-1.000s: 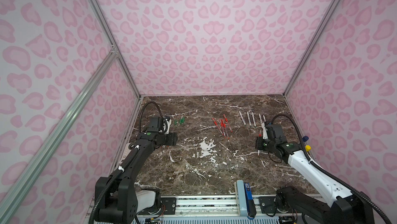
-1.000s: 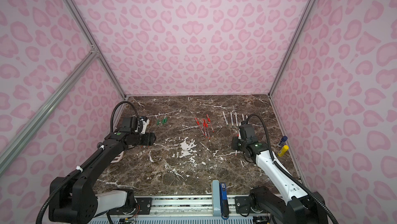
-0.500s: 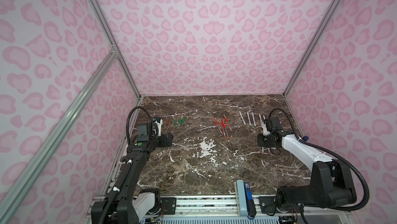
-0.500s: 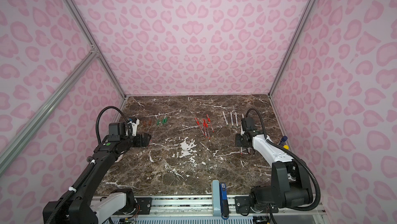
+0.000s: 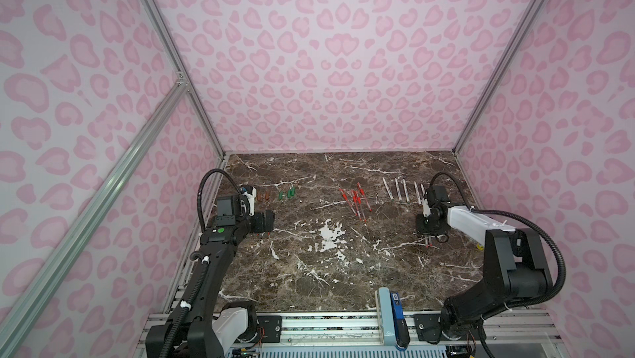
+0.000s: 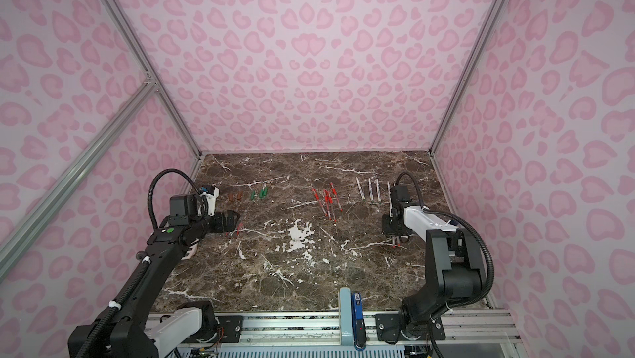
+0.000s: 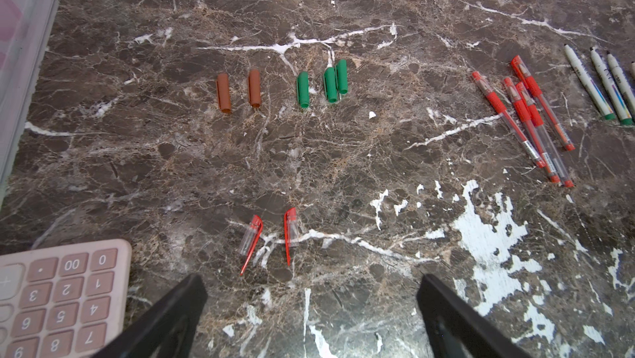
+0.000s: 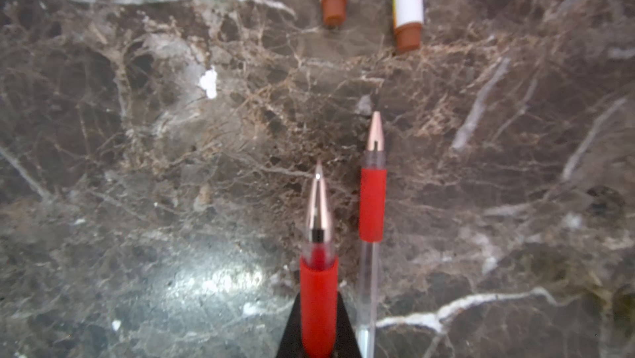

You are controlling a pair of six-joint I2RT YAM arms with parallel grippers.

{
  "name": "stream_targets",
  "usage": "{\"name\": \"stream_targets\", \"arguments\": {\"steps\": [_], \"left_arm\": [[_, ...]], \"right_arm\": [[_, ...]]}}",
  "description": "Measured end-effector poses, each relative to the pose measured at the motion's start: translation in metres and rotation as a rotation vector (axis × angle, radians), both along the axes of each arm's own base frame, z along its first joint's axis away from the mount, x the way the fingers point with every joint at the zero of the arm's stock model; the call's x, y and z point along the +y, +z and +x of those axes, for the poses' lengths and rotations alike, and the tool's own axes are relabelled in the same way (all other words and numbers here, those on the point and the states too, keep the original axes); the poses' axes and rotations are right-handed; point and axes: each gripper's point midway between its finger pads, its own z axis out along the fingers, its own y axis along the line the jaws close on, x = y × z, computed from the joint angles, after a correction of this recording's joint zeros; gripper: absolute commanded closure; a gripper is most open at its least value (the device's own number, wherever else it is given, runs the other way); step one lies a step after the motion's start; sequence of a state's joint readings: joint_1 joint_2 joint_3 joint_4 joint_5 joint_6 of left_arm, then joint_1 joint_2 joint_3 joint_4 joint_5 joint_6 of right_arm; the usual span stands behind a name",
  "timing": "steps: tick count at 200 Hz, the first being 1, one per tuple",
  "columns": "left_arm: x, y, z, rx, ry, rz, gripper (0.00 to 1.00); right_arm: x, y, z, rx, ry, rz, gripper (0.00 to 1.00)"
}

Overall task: Open the pen caps
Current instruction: 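Lay the uncapped red pen beside the other uncapped red pen and open the right gripper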

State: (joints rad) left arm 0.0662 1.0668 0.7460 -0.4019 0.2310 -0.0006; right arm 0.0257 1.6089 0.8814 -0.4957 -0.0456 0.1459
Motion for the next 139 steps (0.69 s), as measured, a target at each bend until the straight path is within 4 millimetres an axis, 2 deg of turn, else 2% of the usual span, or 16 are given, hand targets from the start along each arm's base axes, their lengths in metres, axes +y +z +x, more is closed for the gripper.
{"name": "stream_targets", "arguments": {"steps": [38,66,139], "left_arm": [[0.003,0.001,0.000,-0.005,0.009,0.001,0.00],[0.005,0.000,-0.001,-0.006,0.016,-0.001,0.00],[0.009,0.002,-0.002,-0.017,0.030,0.000,0.00]], "right_arm": [[0.000,-0.007,0.014,-0.005,-0.001,0.004,0.91],[0.001,-0.007,0.023,-0.028,0.003,0.007,0.86],[0.004,-0.007,0.027,-0.051,0.015,0.003,0.76]]}}
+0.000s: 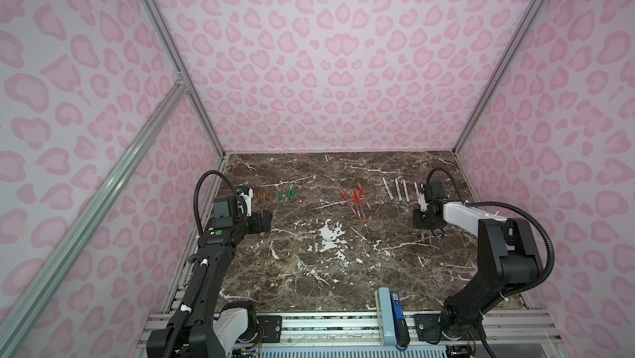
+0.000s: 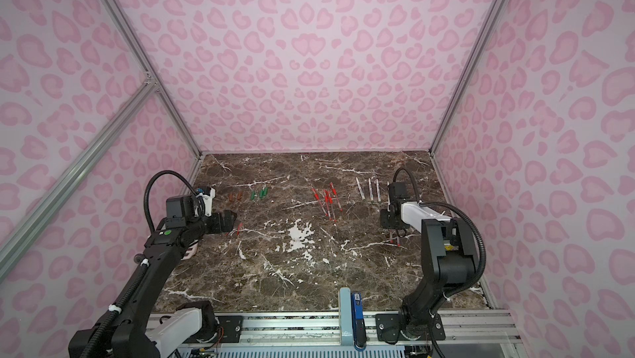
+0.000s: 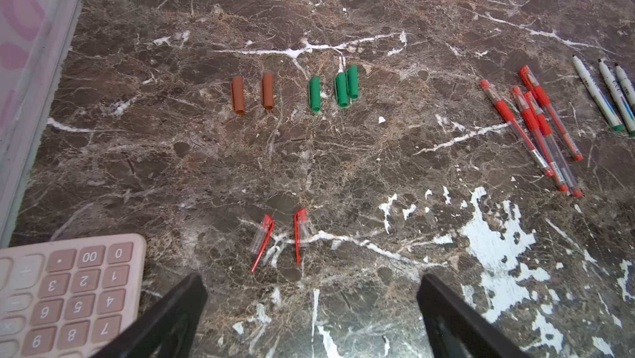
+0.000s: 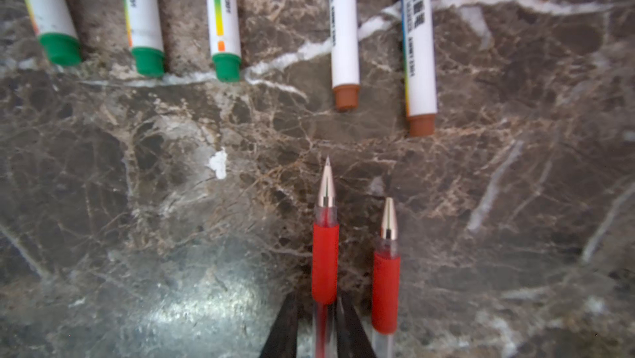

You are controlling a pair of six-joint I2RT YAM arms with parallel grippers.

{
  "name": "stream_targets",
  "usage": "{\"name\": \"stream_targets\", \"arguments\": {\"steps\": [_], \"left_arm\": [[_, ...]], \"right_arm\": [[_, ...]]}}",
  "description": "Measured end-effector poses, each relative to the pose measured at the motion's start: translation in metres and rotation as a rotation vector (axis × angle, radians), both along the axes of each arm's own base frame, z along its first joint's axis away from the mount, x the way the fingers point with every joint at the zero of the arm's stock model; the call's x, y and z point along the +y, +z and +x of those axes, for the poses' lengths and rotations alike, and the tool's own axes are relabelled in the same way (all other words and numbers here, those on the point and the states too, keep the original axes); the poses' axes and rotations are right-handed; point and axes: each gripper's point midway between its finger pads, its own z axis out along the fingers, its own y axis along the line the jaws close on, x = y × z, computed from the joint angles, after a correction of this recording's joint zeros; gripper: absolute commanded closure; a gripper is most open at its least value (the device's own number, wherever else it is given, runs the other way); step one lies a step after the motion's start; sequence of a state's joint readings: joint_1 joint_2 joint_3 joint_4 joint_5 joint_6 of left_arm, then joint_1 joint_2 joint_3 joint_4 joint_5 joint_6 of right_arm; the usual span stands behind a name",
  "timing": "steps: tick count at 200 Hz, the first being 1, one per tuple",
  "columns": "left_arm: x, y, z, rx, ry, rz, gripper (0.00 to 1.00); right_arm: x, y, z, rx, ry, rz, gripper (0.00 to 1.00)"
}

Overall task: Open the pen caps
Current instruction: 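Lay the uncapped red pen beside the other uncapped red pen and open the right gripper, then move the right gripper to the red pen cluster and grasp a red pen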

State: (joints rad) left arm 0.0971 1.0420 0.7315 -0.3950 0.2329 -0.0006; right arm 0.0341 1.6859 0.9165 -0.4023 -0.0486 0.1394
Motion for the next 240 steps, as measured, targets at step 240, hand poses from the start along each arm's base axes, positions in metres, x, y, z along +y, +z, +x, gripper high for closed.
{"name": "stream_targets", "arguments": {"steps": [240], "left_arm": [[-0.003,0.016,-0.004,-0.049,0.006,-0.060,0.00]], "right_arm": [[0.205,0.088,0.077,-0.117,0.412,0.095,0.69]]}}
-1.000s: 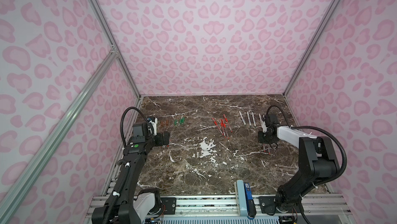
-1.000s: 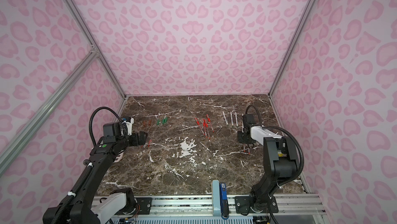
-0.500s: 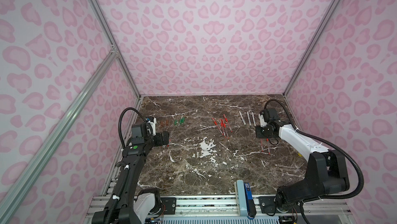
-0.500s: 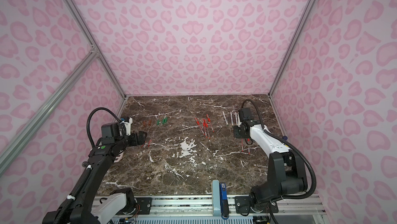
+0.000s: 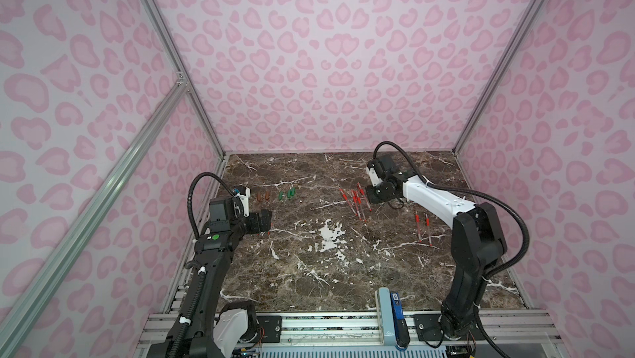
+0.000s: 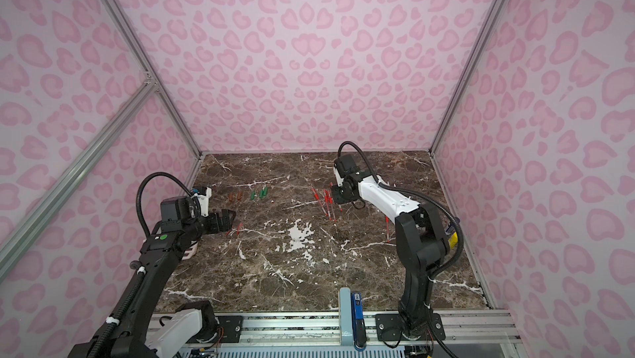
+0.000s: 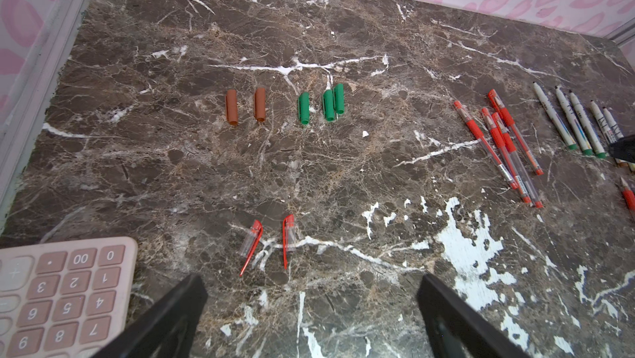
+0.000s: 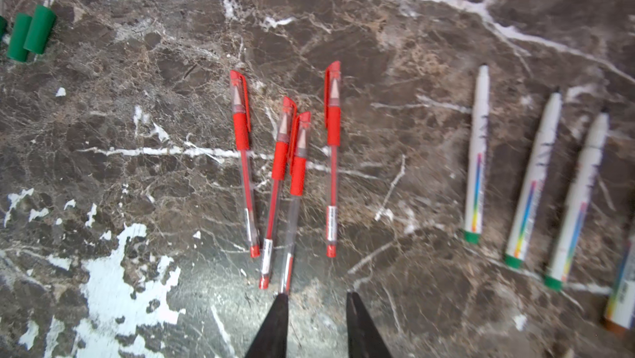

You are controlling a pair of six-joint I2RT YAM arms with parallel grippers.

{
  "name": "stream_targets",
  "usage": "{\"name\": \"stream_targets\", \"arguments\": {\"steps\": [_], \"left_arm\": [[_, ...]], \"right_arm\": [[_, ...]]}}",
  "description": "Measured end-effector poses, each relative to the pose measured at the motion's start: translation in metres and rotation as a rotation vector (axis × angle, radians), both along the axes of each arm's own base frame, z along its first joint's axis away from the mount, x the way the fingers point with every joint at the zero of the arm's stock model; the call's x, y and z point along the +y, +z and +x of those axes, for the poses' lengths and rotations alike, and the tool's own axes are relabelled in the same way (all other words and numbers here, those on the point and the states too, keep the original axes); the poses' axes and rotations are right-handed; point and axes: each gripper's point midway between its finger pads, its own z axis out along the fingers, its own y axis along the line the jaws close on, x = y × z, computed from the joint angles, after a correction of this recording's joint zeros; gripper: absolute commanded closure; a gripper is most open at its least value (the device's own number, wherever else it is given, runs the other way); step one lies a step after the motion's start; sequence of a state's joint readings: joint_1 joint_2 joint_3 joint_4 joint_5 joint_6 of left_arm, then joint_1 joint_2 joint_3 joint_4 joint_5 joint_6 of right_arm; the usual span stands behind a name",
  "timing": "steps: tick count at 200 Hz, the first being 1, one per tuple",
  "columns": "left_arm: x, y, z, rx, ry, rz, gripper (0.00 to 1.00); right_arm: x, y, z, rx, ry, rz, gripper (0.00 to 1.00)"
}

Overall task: Open the pen caps
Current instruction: 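Move the right gripper to the red pen cluster and grasp a red pen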

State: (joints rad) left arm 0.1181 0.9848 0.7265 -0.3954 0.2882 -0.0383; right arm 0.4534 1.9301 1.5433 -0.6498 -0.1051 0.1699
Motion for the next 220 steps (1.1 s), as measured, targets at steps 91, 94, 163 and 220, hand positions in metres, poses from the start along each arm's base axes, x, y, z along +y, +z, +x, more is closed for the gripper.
{"name": "stream_targets", "arguments": {"steps": [91,94,163,220], "left_arm": [[0.000,0.001,0.001,-0.002,0.000,0.001,0.01],[0.000,0.001,0.001,-0.001,0.000,0.001,0.00],[0.001,-0.002,0.003,0.015,0.001,-0.001,0.01],[0.000,-0.003,0.004,0.020,0.000,-0.002,0.01]], "right_arm": [[0.072,-0.046,0.037,0.071,0.128,-0.058,0.69],[0.073,-0.048,0.038,0.076,0.130,-0.060,0.69],[0.076,-0.077,0.034,0.143,0.145,-0.095,0.79],[0.076,-0.085,0.025,0.126,0.157,-0.100,0.94]]}}
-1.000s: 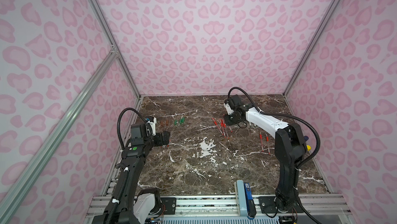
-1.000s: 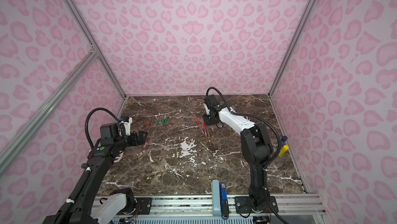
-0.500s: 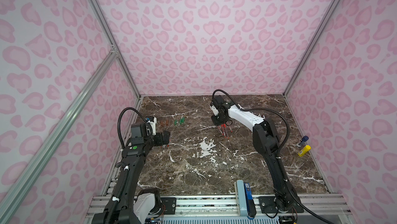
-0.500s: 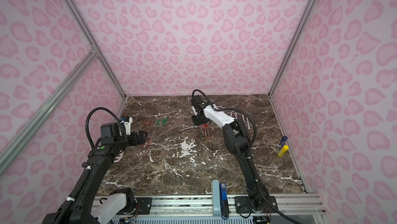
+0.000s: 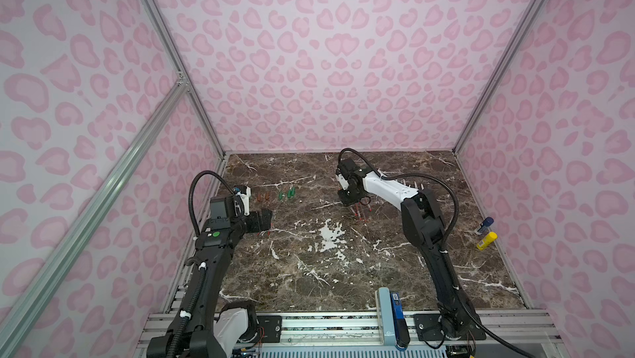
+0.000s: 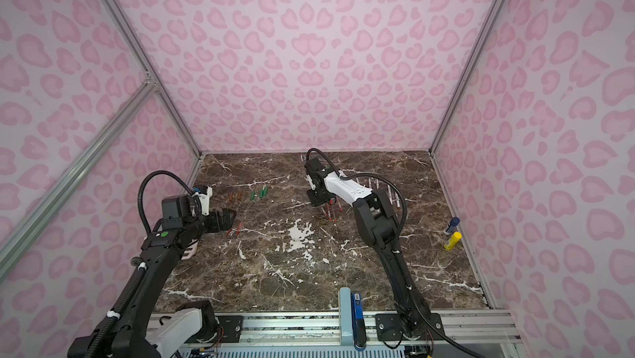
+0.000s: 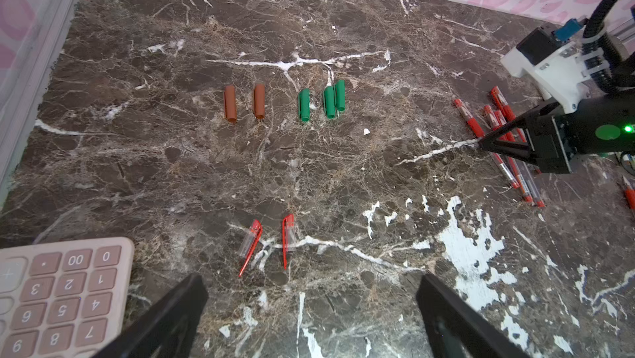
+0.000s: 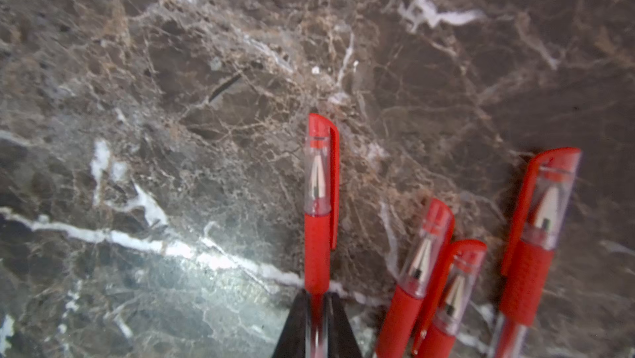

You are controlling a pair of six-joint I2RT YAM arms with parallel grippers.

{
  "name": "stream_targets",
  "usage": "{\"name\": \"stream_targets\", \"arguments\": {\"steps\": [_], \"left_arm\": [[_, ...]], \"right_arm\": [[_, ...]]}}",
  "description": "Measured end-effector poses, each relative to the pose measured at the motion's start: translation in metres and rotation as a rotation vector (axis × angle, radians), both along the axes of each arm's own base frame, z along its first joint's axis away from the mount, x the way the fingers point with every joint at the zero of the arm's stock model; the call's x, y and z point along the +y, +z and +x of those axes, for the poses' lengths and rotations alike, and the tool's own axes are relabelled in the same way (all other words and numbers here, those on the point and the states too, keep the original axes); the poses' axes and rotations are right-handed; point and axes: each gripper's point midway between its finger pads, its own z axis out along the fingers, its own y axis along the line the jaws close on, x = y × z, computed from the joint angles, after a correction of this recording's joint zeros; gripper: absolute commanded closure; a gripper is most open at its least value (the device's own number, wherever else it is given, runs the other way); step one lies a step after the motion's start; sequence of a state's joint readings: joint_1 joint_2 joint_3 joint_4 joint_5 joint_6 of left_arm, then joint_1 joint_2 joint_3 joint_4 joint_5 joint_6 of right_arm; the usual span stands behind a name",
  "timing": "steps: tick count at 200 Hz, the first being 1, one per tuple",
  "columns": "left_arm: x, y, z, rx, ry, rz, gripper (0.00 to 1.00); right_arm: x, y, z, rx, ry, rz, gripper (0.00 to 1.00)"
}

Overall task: Open the pen caps
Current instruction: 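Move the right gripper to the red pen cluster and grasp a red pen, then lift the red pen and bring its cap into the left gripper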

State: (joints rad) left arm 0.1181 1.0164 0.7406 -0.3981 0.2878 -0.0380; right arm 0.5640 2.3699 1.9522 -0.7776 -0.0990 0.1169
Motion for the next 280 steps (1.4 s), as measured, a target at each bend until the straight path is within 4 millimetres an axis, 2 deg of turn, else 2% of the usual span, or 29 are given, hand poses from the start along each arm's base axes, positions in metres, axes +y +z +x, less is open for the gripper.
{"name": "stream_targets", "arguments": {"steps": [26,61,105,136,162,199,225,248,264,280], "left_arm": [[0.000,0.000,0.000,-0.001,-0.002,-0.003,0.00],[-0.002,0.011,0.001,-0.021,-0.009,-0.014,0.00],[-0.003,0.044,0.007,-0.081,-0.011,-0.022,0.02],[-0.008,0.058,0.012,-0.072,-0.028,-0.048,0.02],[-0.018,0.081,0.018,-0.108,-0.079,-0.083,0.00],[-0.043,0.114,0.024,-0.163,-0.172,-0.186,0.02],[-0.072,0.123,0.023,-0.180,-0.259,-0.270,0.03],[-0.104,0.121,0.019,-0.165,-0.366,-0.321,0.05],[-0.123,0.114,0.015,-0.139,-0.417,-0.367,0.12],[-0.130,0.103,0.014,-0.107,-0.424,-0.417,0.23]], "right_arm": [[0.002,0.002,-0.002,-0.015,0.002,0.007,1.00],[0.006,0.010,-0.019,0.004,0.021,0.011,1.00],[0.017,0.057,-0.041,-0.052,0.028,0.088,1.00],[0.024,0.085,-0.069,-0.081,0.032,0.163,1.00],[0.034,0.111,-0.089,-0.123,0.031,0.254,1.00],[0.054,0.139,-0.118,-0.180,0.064,0.343,1.00],[0.076,0.162,-0.138,-0.231,0.094,0.412,1.00],[0.084,0.171,-0.149,-0.267,0.088,0.454,1.00],[0.091,0.175,-0.155,-0.285,0.086,0.470,1.00],[0.100,0.180,-0.164,-0.301,0.101,0.494,1.00]]}}
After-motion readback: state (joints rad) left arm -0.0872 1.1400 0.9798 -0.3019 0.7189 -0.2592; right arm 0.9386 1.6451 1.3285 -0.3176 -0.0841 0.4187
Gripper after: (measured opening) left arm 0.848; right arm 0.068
